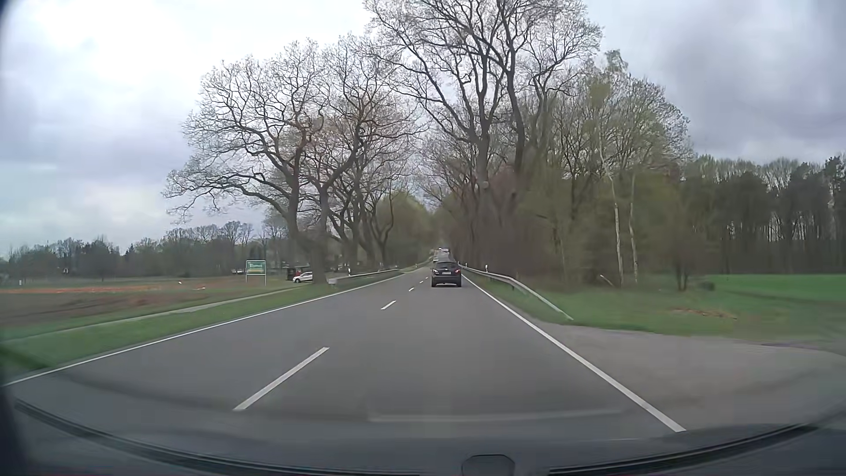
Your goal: Follow the waypoints while adhering to traffic rules and regulations
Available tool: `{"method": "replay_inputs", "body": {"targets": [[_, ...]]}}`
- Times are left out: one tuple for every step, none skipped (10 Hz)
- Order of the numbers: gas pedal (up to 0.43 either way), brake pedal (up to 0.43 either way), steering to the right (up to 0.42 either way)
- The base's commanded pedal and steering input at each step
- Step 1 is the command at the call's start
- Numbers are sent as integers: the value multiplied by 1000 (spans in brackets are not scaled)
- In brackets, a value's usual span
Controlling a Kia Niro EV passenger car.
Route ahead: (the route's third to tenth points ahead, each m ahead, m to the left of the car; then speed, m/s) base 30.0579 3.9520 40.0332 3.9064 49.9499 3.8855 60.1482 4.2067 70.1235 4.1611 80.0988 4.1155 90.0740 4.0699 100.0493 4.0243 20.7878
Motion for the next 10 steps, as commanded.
{"method": "replay_inputs", "body": {"targets": [[110,0,-3],[110,0,-3],[110,0,-3],[110,0,-3],[110,0,-3],[110,6,-3],[110,0,-3],[110,6,-3],[110,0,-3],[110,0,-3]]}}
